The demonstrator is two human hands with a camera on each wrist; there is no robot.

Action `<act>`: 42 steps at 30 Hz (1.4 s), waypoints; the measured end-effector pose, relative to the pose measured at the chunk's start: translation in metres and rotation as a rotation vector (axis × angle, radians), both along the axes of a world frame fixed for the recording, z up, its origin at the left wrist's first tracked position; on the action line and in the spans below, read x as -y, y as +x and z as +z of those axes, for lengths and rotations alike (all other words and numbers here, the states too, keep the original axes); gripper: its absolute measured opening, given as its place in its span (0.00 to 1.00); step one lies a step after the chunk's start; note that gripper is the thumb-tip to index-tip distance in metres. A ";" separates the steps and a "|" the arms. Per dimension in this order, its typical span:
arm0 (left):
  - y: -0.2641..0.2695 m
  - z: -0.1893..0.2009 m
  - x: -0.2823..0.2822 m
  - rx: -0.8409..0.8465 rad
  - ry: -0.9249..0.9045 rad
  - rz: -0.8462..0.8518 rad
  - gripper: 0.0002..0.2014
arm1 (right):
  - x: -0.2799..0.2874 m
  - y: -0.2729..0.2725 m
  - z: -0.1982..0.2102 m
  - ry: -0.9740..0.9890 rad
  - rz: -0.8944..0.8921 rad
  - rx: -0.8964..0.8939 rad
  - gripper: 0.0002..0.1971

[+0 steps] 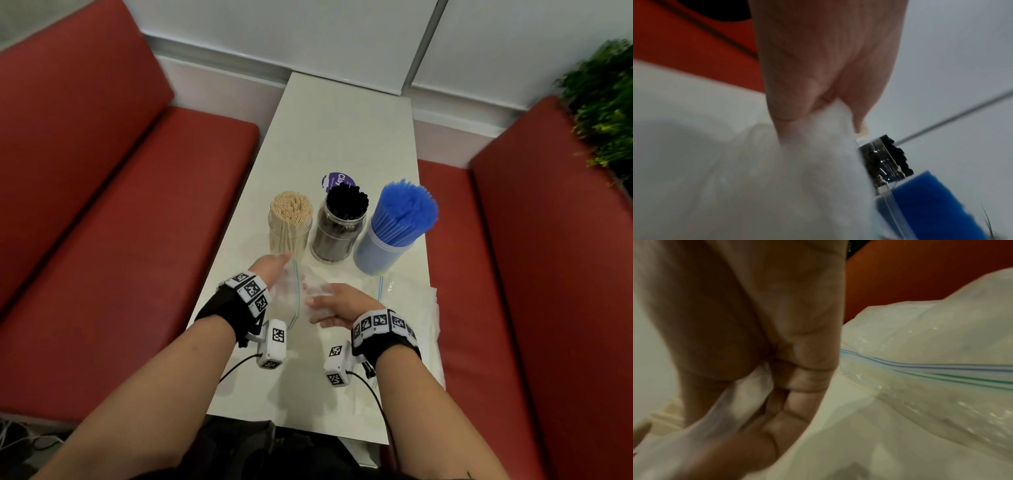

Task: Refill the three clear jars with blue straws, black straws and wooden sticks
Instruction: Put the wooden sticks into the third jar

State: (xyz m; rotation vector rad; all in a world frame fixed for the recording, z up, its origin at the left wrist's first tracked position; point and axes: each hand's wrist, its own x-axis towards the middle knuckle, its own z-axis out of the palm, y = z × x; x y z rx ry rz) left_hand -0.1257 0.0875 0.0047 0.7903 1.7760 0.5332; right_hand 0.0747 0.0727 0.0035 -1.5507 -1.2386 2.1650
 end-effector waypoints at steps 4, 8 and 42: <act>0.006 0.021 0.005 -0.190 0.187 -0.125 0.46 | -0.022 0.006 0.029 0.136 -0.140 0.191 0.10; 0.016 0.054 0.000 -0.549 0.339 -0.475 0.29 | -0.038 0.000 0.057 0.121 -0.179 0.283 0.09; -0.049 0.087 -0.044 -0.064 0.366 0.212 0.23 | -0.056 0.036 0.105 0.454 -0.021 0.695 0.29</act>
